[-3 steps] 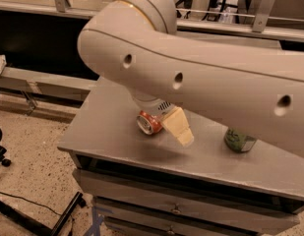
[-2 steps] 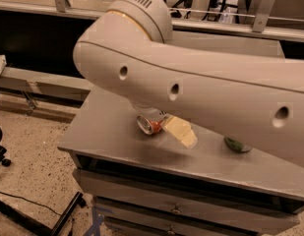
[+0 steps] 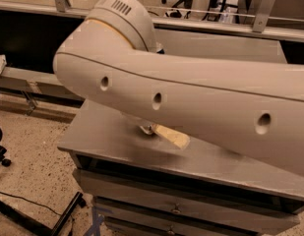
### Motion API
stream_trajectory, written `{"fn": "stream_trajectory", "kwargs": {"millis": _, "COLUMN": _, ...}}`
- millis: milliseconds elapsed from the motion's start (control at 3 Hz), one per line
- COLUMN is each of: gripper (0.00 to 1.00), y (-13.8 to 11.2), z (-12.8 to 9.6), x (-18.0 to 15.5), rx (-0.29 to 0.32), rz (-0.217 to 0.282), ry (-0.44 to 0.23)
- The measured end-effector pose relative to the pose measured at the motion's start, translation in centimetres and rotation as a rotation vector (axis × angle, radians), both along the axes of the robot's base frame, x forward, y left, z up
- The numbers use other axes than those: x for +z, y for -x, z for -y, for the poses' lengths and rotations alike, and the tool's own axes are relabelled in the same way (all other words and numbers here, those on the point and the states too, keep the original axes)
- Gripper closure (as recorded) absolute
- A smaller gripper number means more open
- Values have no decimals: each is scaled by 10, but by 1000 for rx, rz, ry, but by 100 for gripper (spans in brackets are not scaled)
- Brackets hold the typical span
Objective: Place coke can upright
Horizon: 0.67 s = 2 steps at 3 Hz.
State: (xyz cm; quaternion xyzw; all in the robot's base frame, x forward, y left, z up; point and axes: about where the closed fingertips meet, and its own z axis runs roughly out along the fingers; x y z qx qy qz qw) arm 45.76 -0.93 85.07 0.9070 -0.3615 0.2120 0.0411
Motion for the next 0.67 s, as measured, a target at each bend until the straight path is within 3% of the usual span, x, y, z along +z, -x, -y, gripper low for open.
{"fn": "stream_trajectory", "kwargs": {"millis": 333, "gripper": 0, "y": -15, "z": -9, "x": -5, "rx": 34, "rz": 24, "ry": 18}}
{"fn": "stream_trajectory", "kwargs": {"millis": 667, "gripper": 0, "y": -22, "z": -5, "x": -5, "rx": 25, "rz": 28, "ry": 22}}
